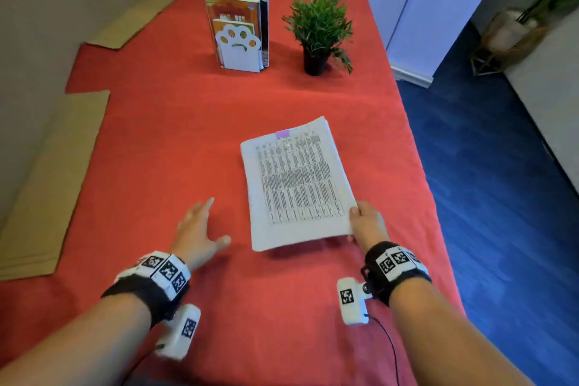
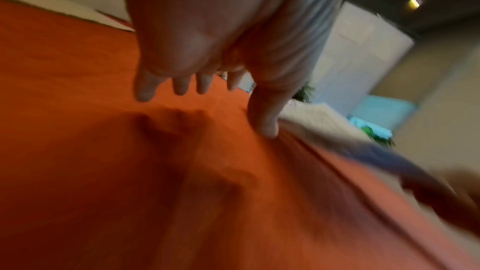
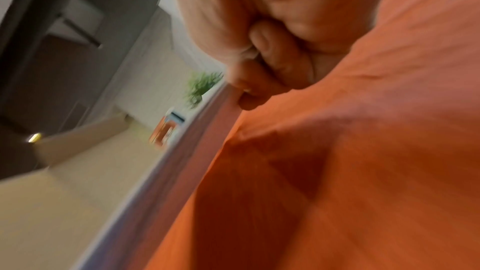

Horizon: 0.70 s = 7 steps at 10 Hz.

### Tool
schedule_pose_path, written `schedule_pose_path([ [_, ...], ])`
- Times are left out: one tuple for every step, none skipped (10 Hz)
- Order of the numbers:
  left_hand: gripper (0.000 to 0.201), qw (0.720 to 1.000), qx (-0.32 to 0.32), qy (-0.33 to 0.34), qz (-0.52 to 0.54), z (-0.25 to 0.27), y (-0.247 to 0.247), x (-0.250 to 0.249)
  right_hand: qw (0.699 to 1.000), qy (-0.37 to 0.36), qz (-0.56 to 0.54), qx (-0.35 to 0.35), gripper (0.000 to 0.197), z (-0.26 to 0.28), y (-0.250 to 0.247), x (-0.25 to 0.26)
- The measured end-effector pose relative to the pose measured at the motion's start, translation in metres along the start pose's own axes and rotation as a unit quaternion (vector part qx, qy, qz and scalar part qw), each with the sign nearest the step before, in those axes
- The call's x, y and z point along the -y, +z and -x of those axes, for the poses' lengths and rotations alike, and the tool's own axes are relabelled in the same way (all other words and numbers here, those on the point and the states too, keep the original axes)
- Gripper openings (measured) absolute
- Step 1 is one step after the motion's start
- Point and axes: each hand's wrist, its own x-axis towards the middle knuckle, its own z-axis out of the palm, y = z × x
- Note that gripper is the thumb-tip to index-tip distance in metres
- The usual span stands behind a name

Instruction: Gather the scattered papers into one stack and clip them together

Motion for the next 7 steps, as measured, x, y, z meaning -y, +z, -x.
schedule_pose_path([
  [0.114, 0.985, 0.078, -0.059, -0.144, 0.027, 0.01, 0.024, 0.999, 0.009, 0.019, -0.035, 0.02, -0.031, -0.012, 0.02],
  [0.117, 0.967, 0.125, -0.094, -0.2, 0.045, 0.018, 0.033, 0.998, 0.027, 0.018, -0.045, 0.02, -0.058, -0.016, 0.034],
  [0.115, 0.967, 0.115, -0.098, -0.203, 0.047, 0.021, 0.034, 0.997, 0.063, 0.01, -0.048, 0.023, -0.083, -0.015, 0.04],
  [0.114, 0.97, 0.104, -0.097, -0.198, 0.047, 0.023, 0.033, 0.997, 0.067, 0.018, -0.032, 0.026, -0.098, -0.011, 0.044],
  [0.114, 0.971, 0.096, -0.097, -0.197, 0.048, 0.024, 0.033, 0.996, 0.081, -0.027, -0.033, 0.04, -0.111, -0.008, 0.049],
  [0.114, 0.969, 0.096, -0.103, -0.202, 0.047, 0.024, 0.032, 0.991, 0.116, -0.056, -0.019, 0.039, -0.117, -0.006, 0.046],
  [0.115, 0.966, 0.098, -0.103, -0.215, 0.05, 0.022, 0.028, 0.992, 0.121, 0.03, -0.021, 0.047, -0.109, -0.005, 0.036],
])
